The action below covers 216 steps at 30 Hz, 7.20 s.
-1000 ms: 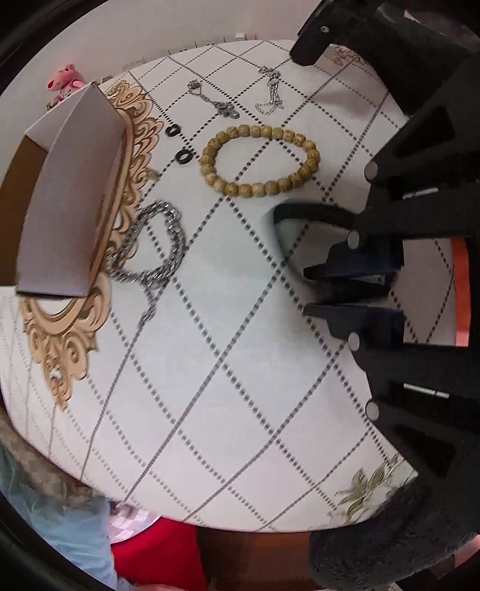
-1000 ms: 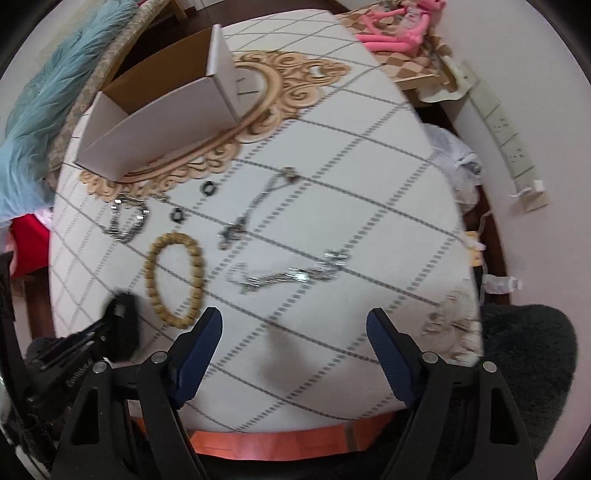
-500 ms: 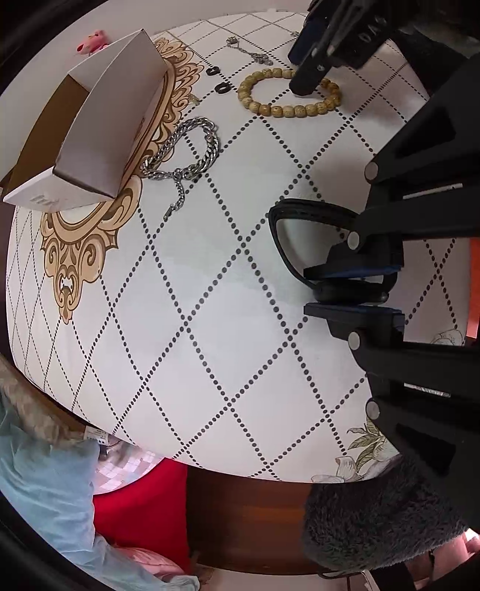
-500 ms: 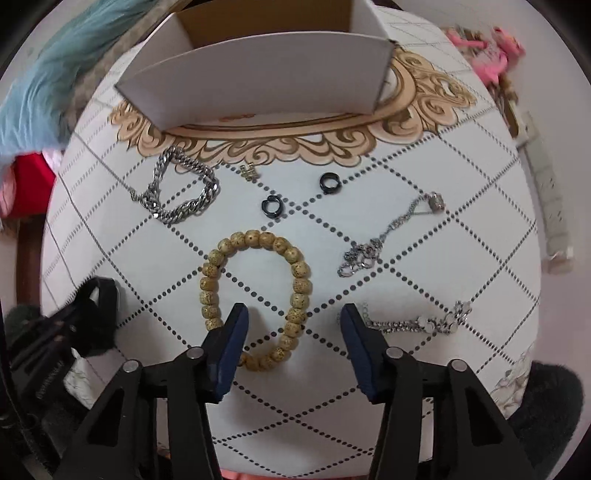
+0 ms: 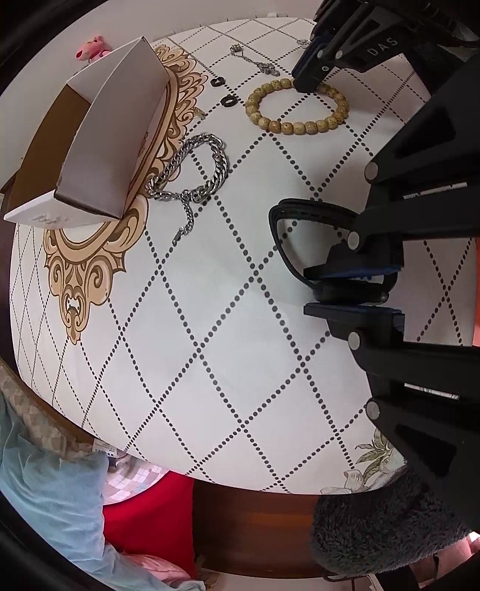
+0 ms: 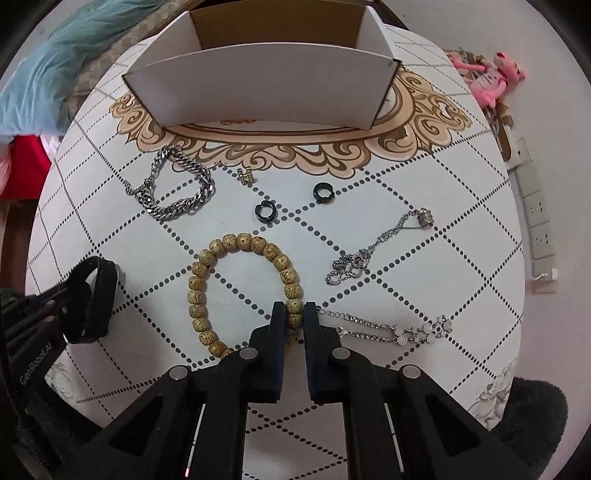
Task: Organize jewelry
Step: 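Carry the watch band and bead bracelet into the white box and open both tools, then lift both tools out of the box and back over the table, then grasp the silver chain bracelet with the left tool while the right tool grasps a silver chain, then carry both silver chains into the white box and open both tools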
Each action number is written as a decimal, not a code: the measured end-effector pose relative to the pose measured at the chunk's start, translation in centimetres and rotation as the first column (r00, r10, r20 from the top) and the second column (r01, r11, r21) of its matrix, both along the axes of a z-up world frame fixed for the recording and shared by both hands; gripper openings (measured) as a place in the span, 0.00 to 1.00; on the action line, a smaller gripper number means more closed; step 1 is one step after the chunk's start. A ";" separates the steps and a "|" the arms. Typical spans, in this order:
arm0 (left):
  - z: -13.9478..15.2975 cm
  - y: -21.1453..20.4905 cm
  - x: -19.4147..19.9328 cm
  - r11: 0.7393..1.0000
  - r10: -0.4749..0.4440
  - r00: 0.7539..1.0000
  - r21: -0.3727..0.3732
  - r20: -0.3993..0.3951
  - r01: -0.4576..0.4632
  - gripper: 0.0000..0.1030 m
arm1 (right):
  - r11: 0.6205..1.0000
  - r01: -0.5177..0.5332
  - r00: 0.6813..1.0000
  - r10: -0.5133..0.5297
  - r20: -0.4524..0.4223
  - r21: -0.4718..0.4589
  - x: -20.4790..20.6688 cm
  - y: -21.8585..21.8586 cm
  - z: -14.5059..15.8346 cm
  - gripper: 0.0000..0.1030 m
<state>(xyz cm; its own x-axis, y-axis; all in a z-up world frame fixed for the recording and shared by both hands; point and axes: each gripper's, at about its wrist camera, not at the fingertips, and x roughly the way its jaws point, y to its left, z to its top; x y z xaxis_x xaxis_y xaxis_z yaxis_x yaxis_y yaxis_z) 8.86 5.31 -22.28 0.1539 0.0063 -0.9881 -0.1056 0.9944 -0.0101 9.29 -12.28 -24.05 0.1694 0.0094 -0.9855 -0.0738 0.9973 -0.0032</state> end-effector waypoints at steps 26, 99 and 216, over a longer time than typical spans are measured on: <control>12.9 -4.6 7.5 0.983 -0.068 0.973 -0.151 0.219 0.103 0.09 | 0.961 -0.023 0.959 -0.058 0.278 0.276 7.9 -4.7 17.1 0.09; 19.7 -2.7 2.8 0.997 -0.031 0.912 0.079 0.410 -0.002 0.97 | 0.998 0.049 0.914 -0.059 0.401 0.034 3.7 -4.1 20.6 0.94; 4.4 -2.7 1.6 0.928 -0.234 0.941 -0.232 0.245 0.291 0.05 | 0.894 0.267 0.913 -0.354 0.202 0.360 0.5 -11.6 4.5 0.07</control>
<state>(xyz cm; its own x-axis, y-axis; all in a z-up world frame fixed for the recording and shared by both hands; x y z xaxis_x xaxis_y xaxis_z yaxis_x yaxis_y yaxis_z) 10.48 2.61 -17.91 0.3180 -0.3167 -0.8936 0.1918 0.9446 -0.2665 9.77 -23.86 -19.57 0.4606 0.2196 -0.8600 0.2000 0.9183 0.3416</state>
